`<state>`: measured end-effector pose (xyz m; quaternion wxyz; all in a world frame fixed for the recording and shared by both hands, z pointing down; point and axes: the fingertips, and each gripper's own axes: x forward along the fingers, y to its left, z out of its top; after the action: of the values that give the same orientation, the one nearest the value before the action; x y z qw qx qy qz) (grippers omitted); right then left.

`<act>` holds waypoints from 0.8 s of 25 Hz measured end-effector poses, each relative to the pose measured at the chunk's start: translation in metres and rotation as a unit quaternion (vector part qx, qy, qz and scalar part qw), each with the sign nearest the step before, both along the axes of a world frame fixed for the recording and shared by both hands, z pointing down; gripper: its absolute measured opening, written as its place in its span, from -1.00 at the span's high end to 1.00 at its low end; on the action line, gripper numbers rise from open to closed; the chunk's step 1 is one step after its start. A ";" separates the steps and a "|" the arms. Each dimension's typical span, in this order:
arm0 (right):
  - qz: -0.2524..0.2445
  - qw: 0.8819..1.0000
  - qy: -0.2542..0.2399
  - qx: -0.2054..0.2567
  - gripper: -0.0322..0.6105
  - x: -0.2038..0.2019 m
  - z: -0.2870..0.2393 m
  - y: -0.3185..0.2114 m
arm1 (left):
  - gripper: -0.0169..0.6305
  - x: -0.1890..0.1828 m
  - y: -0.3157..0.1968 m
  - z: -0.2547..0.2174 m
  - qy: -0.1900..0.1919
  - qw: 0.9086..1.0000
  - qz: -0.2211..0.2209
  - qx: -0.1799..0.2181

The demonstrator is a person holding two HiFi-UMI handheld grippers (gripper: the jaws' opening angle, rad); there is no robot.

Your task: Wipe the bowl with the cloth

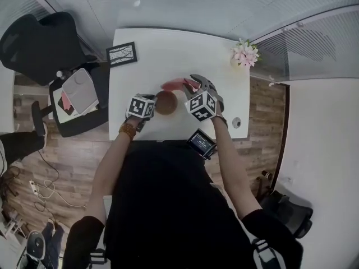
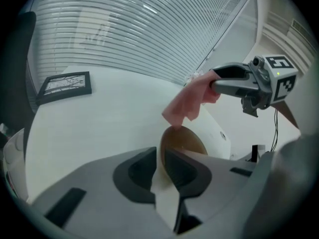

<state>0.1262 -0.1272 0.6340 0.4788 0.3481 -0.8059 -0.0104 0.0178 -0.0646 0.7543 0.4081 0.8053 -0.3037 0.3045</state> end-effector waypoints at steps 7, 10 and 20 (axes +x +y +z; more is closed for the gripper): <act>-0.023 0.995 -0.098 -0.016 0.77 -0.035 -0.012 0.017 | 0.78 0.002 0.003 0.003 0.000 1.000 0.015 -0.008; -0.056 0.997 -0.061 -0.007 0.84 -0.041 -0.015 0.034 | 0.78 0.003 0.003 0.004 -0.001 1.000 0.020 -0.011; -0.048 0.977 -0.108 -0.178 0.53 -0.060 0.069 0.023 | 0.78 0.002 0.008 0.006 -0.001 1.000 0.020 -0.019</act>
<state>0.0661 -0.1038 0.7029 0.4419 0.2176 -0.8576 0.1480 0.0193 -0.0565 0.7603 0.4173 0.8029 -0.2818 0.3190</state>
